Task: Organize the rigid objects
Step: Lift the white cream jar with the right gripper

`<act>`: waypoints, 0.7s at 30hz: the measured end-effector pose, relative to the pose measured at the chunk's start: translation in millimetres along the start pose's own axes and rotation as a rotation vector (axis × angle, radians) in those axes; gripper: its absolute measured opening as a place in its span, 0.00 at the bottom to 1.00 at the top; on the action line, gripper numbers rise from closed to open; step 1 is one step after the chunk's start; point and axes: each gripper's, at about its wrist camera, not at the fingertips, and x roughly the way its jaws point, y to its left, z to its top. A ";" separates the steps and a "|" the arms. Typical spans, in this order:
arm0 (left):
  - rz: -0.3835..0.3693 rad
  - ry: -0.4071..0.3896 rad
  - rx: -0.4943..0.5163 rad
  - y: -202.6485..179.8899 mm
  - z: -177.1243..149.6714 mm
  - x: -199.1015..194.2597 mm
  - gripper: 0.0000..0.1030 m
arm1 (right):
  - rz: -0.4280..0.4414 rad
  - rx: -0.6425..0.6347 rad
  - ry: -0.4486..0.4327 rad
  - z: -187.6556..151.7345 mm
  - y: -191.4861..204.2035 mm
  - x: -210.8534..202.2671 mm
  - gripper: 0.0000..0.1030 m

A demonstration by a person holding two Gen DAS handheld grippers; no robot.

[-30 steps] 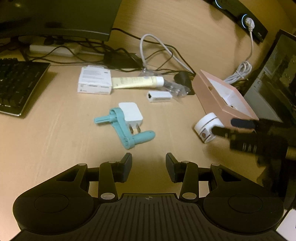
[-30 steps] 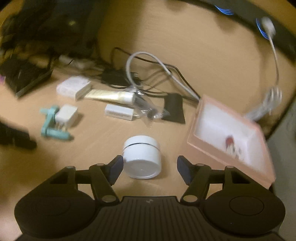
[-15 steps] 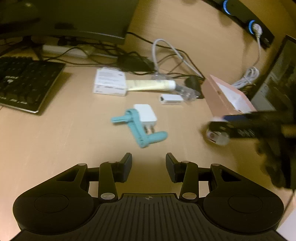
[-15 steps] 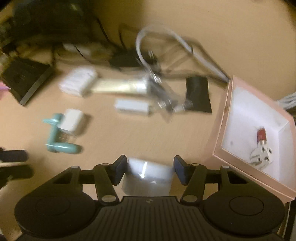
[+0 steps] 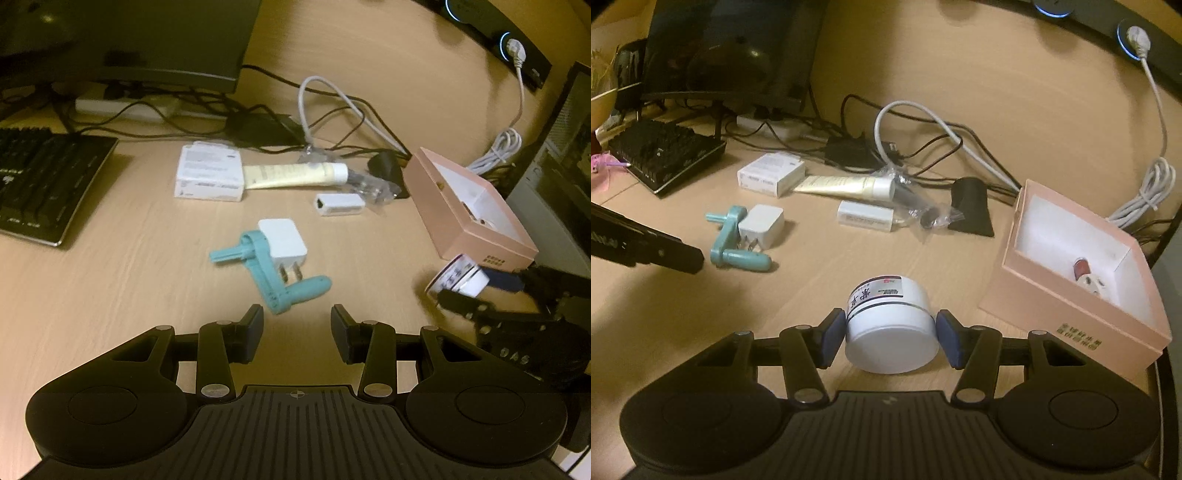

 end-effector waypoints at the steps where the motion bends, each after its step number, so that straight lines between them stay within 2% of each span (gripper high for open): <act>1: -0.003 0.002 0.002 -1.1 0.1 0.9 0.43 | -0.003 0.001 -0.007 2.5 -1.1 -2.6 0.53; 5: -0.016 0.019 0.005 -3.7 -2.3 3.6 0.43 | -0.003 -0.014 -0.024 12.9 -4.5 -7.5 0.53; 8: -0.022 0.017 -0.001 -3.2 -3.9 1.6 0.43 | 0.017 -0.014 0.024 21.8 -5.7 -3.1 0.53; 12: -0.018 0.016 -0.025 2.0 -6.4 -0.8 0.43 | 0.052 -0.034 0.039 34.3 -5.7 -2.9 0.53; 16: -0.018 0.019 -0.042 6.2 -8.2 -1.1 0.43 | 0.067 -0.062 0.069 40.2 1.5 12.9 0.53; 21: -0.003 0.025 -0.045 12.5 -11.5 -4.4 0.43 | 0.097 -0.069 0.048 35.2 13.9 30.1 0.53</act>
